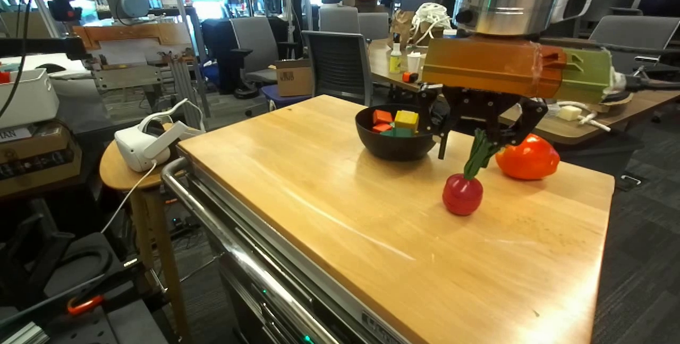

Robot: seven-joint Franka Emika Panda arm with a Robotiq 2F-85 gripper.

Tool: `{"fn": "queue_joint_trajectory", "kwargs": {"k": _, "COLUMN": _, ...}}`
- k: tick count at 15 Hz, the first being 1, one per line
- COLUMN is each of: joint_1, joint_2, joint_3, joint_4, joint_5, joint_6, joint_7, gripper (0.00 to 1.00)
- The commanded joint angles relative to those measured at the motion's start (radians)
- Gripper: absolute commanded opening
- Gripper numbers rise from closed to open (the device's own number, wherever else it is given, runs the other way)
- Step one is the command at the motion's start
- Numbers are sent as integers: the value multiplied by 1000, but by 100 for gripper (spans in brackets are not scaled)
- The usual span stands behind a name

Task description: Move the apple to the top right corner of the countertop, place all the blocks inside the black bowl, put the radish in the bowl

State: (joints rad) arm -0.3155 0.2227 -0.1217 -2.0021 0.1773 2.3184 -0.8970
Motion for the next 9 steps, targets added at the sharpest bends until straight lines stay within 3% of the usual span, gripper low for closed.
{"fn": "queue_joint_trajectory", "kwargs": {"k": 1, "joint_1": 20, "joint_2": -33, "joint_3": -40, "joint_4": -17, "joint_5": -94, "joint_6": -44, "joint_7": 122, "gripper": 31}}
{"fn": "queue_joint_trajectory", "kwargs": {"k": 4, "joint_1": 18, "joint_2": -40, "joint_3": -46, "joint_4": -20, "joint_5": -124, "joint_6": -61, "joint_7": 171, "gripper": 10}}
{"fn": "queue_joint_trajectory", "kwargs": {"k": 9, "joint_1": 23, "joint_2": -68, "joint_3": -35, "joint_4": -32, "joint_5": -130, "joint_6": -55, "joint_7": 196, "gripper": 3}}
